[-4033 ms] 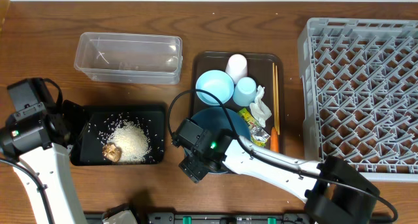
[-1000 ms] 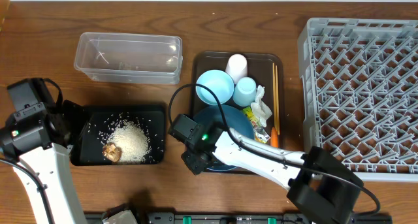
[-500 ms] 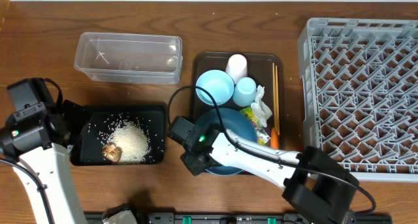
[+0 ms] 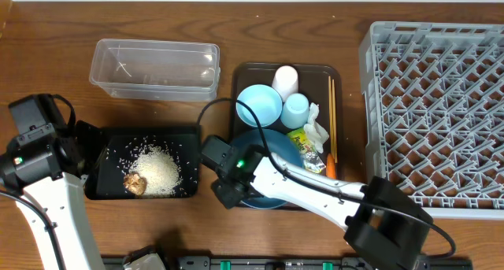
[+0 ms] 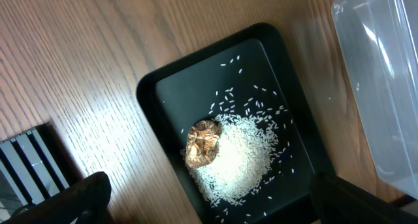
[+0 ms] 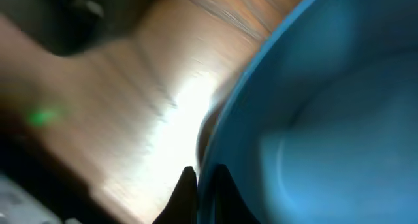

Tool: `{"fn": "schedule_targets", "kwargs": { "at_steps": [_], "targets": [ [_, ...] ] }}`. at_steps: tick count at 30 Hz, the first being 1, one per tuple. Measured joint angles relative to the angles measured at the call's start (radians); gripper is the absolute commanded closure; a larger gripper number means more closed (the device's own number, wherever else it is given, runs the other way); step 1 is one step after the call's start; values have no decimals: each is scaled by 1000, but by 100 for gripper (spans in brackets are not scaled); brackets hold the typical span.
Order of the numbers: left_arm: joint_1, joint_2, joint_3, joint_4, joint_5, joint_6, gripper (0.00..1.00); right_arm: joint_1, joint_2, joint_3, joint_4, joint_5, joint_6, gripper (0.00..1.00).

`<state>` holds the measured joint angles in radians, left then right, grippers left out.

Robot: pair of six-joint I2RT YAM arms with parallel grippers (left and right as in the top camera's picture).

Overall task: Sort waste into correct bins and load items into the dishwasher rack
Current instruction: 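Grasp the blue plate rim with the right gripper, then lift the blue plate and carry it right over the grey rack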

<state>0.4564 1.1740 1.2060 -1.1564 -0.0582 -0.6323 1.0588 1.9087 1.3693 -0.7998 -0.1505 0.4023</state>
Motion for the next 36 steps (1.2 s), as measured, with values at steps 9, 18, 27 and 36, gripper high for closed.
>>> {"fn": "schedule_targets", "kwargs": {
  "at_steps": [9, 18, 27, 36],
  "targets": [
    [0, 0, 0, 0, 0, 0, 2, -1, 0, 176, -134, -69, -9, 99],
    [0, 0, 0, 0, 0, 0, 2, -70, -22, 310, -241, -98, -47, 99],
    [0, 0, 0, 0, 0, 0, 2, -261, -202, 311, -293, -158, -95, 99],
    [0, 0, 0, 0, 0, 0, 2, -578, -444, 317, -350, -267, -164, 99]
  ]
}}
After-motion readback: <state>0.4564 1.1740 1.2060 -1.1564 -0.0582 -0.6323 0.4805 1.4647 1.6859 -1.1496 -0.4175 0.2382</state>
